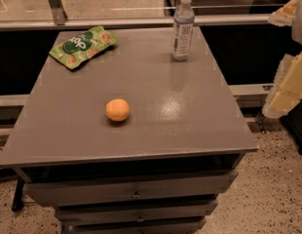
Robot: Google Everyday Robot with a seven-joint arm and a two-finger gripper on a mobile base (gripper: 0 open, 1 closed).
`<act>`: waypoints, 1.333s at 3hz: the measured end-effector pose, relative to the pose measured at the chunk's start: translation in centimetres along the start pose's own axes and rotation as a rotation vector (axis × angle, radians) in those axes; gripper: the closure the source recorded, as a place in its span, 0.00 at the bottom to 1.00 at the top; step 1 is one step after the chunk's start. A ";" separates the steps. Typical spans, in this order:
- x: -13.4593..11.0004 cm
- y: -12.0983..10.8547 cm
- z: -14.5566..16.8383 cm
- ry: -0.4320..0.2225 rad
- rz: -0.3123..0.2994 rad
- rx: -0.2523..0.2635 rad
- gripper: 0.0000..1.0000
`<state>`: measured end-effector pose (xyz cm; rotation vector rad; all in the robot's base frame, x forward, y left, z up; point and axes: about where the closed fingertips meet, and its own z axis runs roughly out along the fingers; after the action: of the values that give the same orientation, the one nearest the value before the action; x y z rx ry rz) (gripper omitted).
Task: Pick blue plastic bottle
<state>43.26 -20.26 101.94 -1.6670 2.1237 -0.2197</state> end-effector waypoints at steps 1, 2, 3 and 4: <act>0.0 0.0 0.0 0.000 0.000 0.000 0.00; -0.1 -0.3 0.0 -0.037 0.012 0.007 0.00; -0.2 -0.8 2.2 -0.115 0.049 0.012 0.00; -1.5 -2.1 6.1 -0.202 0.093 0.041 0.00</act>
Offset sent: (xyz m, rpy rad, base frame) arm 0.0111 -0.0026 -0.0069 0.0891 -0.0092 0.0007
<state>47.98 -18.57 97.60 -1.4954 2.0257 -0.0628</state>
